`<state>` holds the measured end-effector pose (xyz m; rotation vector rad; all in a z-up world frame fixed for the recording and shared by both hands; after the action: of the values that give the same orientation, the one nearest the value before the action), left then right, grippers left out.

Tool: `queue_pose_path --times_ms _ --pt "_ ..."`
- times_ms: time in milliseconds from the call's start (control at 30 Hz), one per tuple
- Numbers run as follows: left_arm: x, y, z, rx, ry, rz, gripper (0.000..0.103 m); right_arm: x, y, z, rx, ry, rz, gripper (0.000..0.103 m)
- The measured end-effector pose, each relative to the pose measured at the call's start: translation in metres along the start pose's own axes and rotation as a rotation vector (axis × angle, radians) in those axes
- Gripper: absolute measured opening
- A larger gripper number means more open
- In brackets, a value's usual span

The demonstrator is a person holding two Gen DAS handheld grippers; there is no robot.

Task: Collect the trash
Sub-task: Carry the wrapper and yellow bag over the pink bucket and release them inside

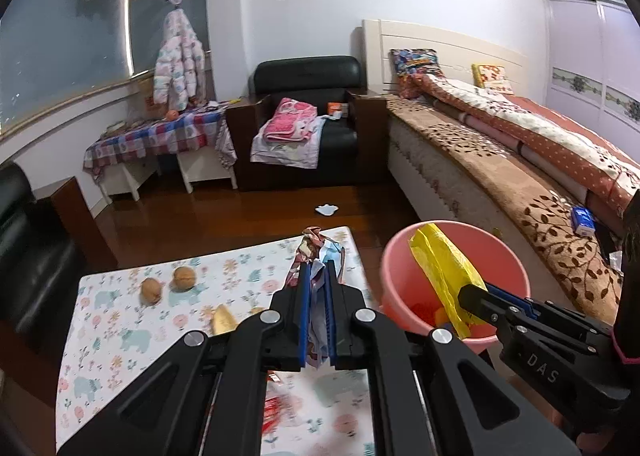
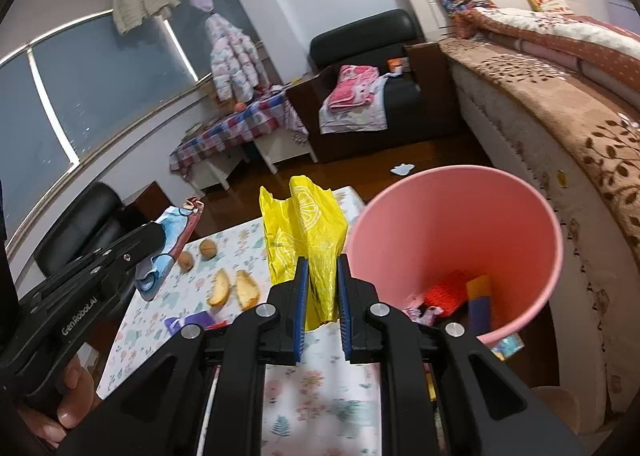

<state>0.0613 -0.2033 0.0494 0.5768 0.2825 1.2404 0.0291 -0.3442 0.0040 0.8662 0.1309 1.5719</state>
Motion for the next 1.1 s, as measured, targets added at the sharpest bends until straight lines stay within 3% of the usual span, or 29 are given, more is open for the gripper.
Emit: queue_pose_path --times_ms 500,867,1100 --pt "-0.065 -0.027 0.008 0.009 -0.091 -0.073 0.006 -0.062 0.013 0.01 -0.044 -0.086 -0.076 0.014" --pt "-0.083 -0.077 -0.002 0.109 -0.005 -0.284 0.006 -0.1 0.002 0.008 -0.039 -0.136 -0.148 0.014" --pt "-0.095 -0.098 -0.014 0.153 0.001 -0.343 0.006 -0.115 -0.011 0.004 -0.013 -0.164 -0.167 0.014"
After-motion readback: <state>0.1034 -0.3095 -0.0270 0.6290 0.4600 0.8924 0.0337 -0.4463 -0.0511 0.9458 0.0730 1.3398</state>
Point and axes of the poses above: each gripper's, at about its wrist camera, not at the fingertips, and y roughly against the way its jaws point, x to its left, z to its top, the point moved 4 cm from there along -y, roughly the way its jaws point, and after that the axes turned 3 degrees about -y, right-handed, at the moved point
